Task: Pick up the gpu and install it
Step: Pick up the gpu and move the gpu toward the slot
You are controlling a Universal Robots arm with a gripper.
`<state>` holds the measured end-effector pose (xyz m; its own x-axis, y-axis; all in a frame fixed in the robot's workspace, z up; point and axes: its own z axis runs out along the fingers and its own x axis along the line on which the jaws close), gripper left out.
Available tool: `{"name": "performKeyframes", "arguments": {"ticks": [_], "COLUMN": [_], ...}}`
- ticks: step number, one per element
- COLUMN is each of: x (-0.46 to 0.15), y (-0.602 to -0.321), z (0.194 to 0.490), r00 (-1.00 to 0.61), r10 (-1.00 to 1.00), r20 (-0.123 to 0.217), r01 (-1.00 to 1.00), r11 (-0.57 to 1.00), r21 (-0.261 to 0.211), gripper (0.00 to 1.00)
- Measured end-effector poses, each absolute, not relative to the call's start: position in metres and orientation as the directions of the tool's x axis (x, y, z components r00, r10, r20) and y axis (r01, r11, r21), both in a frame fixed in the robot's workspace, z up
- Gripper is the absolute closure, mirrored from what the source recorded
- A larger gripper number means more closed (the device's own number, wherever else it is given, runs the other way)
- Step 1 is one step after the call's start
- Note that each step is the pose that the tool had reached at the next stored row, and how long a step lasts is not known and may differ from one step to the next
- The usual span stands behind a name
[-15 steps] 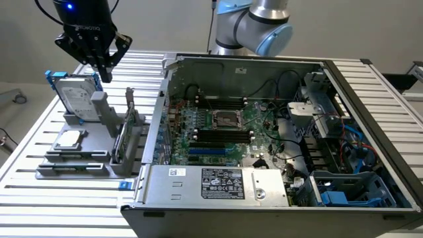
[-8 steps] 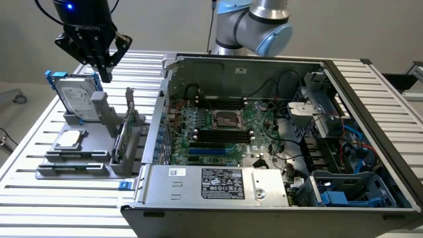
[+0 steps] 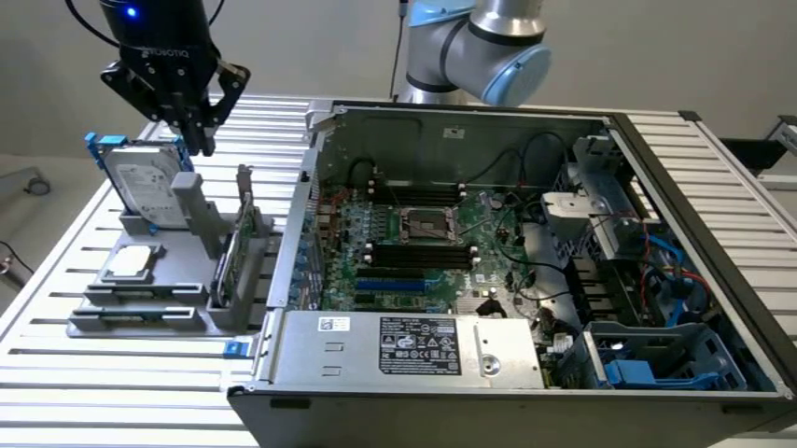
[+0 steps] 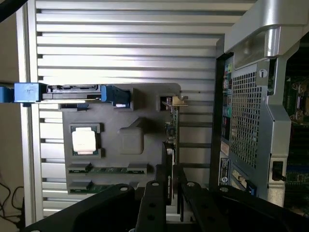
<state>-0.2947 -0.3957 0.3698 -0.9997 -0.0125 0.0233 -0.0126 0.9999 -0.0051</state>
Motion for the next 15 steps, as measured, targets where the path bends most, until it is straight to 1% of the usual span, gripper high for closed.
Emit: {"name": "performKeyframes", "arguments": {"ticks": [1, 3, 4, 5, 15], "x": [-0.295, -0.295, -0.295, -0.295, -0.295], "y": [-0.396, -0.396, -0.396, -0.396, -0.396], "z": [0.37, 0.37, 0.37, 0.369, 0.352], "r00": [-1.0, -1.0, -1.0, -1.0, -1.0], "r10": [-0.012, -0.012, -0.013, -0.012, -0.012], "r20": [0.023, 0.023, 0.023, 0.023, 0.023], "r01": [-0.013, -0.013, -0.013, -0.013, -0.013], "r11": [1.0, 1.0, 1.0, 1.0, 1.0], "r21": [-0.005, -0.005, -0.006, -0.007, -0.013], "gripper": [0.76, 0.64, 0.64, 0.58, 0.58]}}
